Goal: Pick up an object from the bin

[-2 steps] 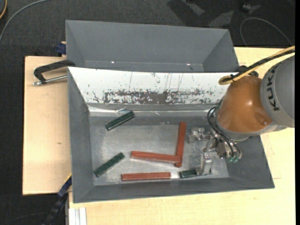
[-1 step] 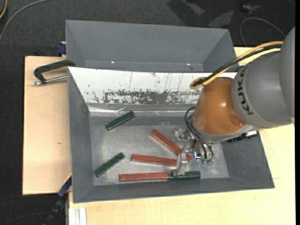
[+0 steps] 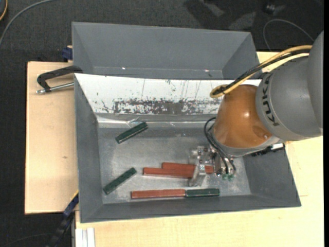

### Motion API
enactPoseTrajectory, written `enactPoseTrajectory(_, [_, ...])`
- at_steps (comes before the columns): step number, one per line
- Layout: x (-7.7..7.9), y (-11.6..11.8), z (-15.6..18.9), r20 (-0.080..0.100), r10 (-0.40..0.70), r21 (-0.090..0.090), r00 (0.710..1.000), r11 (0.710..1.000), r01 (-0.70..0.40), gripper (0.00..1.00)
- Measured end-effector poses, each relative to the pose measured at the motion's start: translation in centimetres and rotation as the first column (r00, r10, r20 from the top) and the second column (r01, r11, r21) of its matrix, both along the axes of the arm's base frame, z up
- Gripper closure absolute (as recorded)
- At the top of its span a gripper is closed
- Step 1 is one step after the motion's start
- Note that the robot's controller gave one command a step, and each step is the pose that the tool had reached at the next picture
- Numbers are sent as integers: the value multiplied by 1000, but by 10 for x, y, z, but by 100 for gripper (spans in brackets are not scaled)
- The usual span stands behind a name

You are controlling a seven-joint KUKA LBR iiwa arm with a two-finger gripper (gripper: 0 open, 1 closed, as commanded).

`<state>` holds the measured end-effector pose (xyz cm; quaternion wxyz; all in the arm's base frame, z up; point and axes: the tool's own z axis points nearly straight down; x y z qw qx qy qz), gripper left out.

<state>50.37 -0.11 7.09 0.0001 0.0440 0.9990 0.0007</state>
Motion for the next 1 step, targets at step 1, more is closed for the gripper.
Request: enactPoseTrajectory(1, [12,-14,140,15,115,-3,993,993,-115,100])
